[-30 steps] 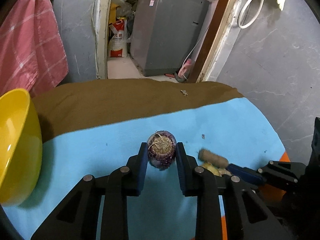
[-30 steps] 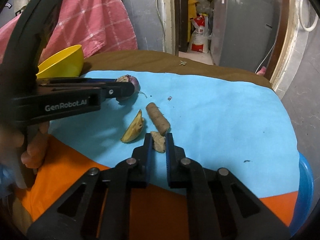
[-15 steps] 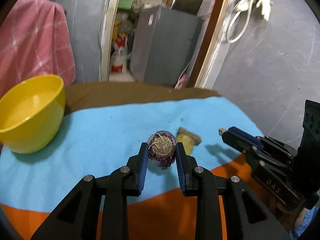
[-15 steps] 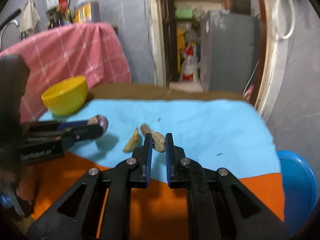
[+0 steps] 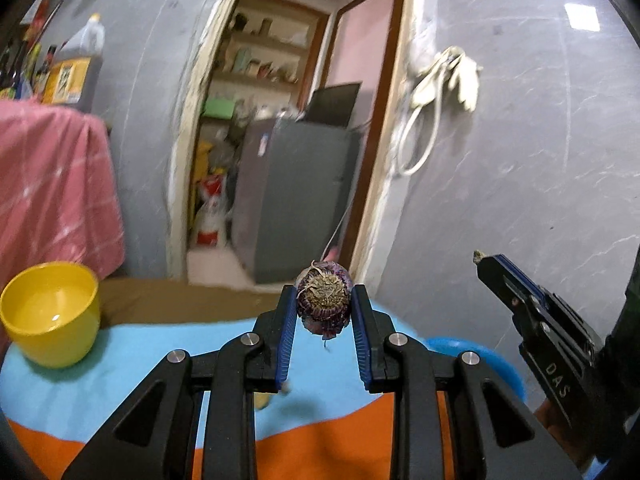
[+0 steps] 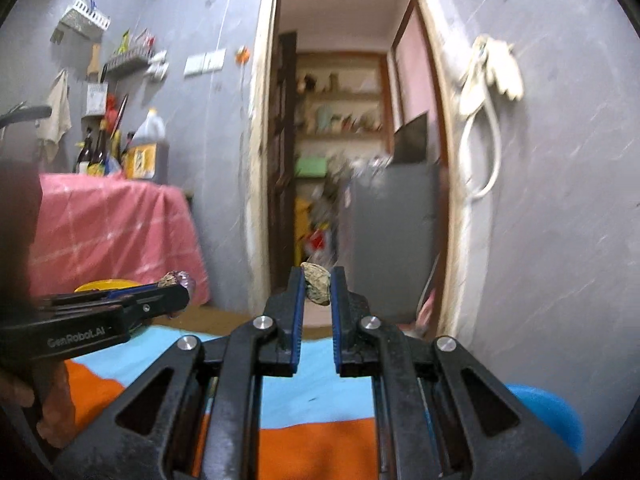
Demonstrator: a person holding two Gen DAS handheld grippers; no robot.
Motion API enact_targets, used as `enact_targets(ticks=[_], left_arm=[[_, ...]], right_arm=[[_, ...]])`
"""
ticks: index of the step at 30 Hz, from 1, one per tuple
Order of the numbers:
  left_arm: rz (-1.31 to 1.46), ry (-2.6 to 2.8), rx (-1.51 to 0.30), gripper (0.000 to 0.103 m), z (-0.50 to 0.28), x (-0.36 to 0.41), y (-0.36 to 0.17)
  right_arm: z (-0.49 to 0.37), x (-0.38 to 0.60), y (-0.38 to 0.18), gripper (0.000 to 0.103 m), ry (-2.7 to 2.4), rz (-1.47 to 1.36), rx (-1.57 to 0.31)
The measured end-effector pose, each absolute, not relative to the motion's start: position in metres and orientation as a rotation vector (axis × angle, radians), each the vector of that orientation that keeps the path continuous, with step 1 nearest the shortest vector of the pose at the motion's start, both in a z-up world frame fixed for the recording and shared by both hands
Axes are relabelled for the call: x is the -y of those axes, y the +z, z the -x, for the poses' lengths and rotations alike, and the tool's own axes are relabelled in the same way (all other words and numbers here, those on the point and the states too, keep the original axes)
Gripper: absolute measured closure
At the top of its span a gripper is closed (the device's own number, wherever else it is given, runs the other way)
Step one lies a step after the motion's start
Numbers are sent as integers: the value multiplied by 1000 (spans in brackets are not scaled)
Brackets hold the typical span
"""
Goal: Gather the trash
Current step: 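Lift both held items and carry them over the blue basin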
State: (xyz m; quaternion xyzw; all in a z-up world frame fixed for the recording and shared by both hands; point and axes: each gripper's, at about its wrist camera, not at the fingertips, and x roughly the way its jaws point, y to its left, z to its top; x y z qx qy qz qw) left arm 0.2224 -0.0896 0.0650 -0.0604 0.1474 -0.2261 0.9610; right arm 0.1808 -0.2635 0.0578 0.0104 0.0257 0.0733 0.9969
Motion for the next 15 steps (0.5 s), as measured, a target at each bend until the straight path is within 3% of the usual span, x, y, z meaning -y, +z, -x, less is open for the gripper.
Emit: enact_targets(ticks=[15], left_arm=[[138,-654,-216,80,-213,188,89]], right_arm=[[-134,351,65,87,-141,-58,51]])
